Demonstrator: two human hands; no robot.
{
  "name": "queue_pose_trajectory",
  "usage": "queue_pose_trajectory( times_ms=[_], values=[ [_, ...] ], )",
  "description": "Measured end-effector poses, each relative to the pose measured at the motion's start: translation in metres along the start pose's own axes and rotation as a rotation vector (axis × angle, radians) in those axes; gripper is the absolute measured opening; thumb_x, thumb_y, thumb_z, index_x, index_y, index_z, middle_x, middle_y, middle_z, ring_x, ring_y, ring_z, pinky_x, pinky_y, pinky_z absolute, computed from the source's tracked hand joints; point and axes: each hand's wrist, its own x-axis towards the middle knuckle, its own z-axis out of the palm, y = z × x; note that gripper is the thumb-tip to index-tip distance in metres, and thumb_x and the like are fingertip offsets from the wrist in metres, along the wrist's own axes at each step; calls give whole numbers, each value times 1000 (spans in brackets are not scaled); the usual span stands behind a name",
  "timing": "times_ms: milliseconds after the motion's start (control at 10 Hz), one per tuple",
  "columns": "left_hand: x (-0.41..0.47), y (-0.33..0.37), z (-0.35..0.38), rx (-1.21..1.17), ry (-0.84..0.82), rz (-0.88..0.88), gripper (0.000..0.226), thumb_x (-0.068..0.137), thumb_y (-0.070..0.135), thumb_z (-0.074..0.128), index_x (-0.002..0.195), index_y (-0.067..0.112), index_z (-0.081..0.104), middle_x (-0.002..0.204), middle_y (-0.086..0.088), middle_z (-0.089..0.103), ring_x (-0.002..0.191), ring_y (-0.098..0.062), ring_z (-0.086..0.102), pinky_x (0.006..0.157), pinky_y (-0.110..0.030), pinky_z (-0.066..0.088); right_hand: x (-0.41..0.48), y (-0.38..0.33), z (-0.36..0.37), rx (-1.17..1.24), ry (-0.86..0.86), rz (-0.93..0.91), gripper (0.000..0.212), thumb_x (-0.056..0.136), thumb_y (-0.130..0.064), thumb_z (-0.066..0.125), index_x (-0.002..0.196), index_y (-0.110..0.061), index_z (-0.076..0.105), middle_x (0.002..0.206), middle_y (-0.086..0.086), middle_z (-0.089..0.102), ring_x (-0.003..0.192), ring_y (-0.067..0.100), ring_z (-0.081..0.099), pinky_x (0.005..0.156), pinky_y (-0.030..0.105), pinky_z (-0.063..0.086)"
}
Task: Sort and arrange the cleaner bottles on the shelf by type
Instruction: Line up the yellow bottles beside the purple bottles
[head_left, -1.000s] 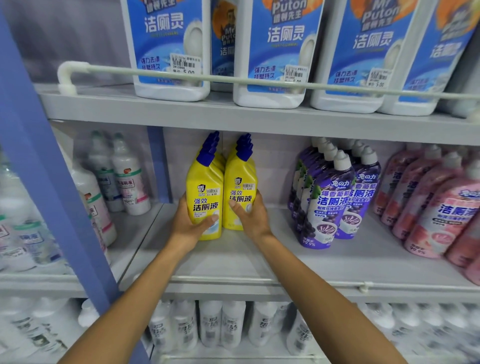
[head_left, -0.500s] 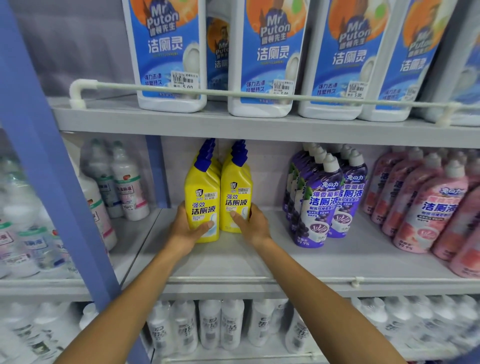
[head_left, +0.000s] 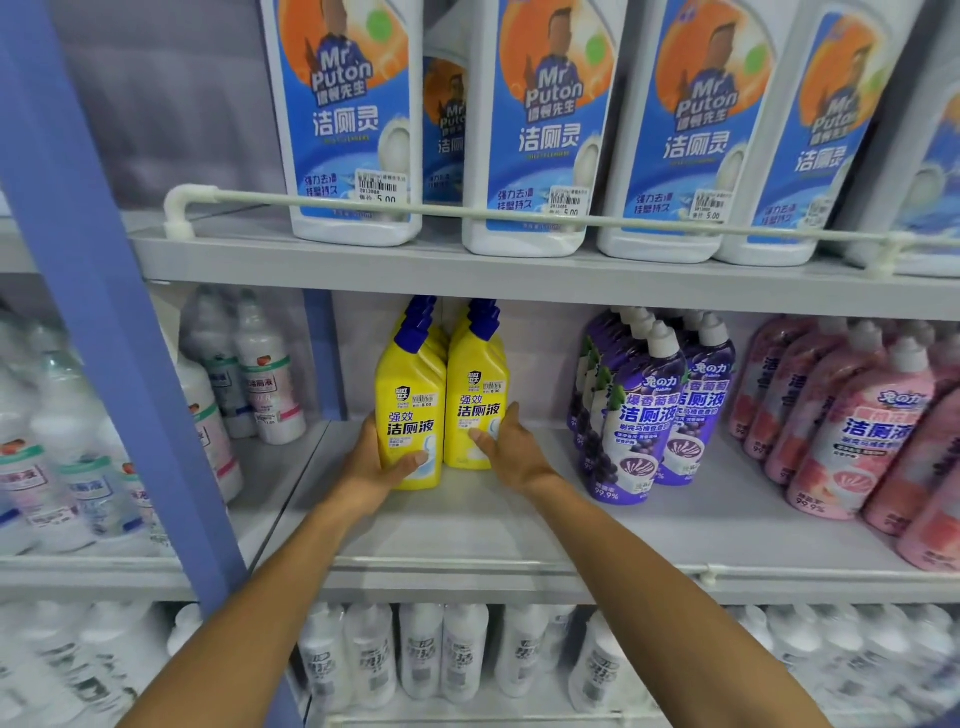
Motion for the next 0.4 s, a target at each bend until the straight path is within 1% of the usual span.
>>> queue_pose_trajectory(
  times_ms=[100, 200, 300, 400],
  values=[
    [4, 2, -3, 21, -42, 2, 98, 59, 51, 85, 140, 16, 43, 128, 0, 69, 112, -18, 70, 90, -33, 58, 5, 7, -4, -80, -8, -12, 75, 103, -44, 56, 153, 1, 24, 148, 20, 52, 132, 41, 53, 106, 43, 44],
    [8, -1, -9, 63, -67, -17, 97, 62, 50, 87, 141, 13, 46, 129, -3, 70, 114, -19, 70, 96, -40, 58, -3, 14, -12, -128, 10, -58, 48, 104, -46, 53, 129, -6, 50, 132, 16, 65, 119, 38, 61, 97, 43, 49],
    [4, -12, -14, 59, -27, -107, 104, 64, 62, 87, 144, 15, 41, 135, -2, 66, 118, -19, 67, 105, -51, 51, -34, 13, -25, -51, 15, -79, 53, 102, -57, 47, 130, -14, 61, 134, 9, 68, 123, 31, 62, 103, 43, 49],
    [-21, -2, -10, 91, -7, -82, 74, 77, 64, 76, 136, 27, 48, 132, 8, 66, 122, -15, 64, 111, -51, 45, -76, 11, -40, 103, 74, -76, 56, 106, -53, 43, 142, -12, 57, 145, 9, 61, 135, 29, 55, 111, 34, 41]
  ],
)
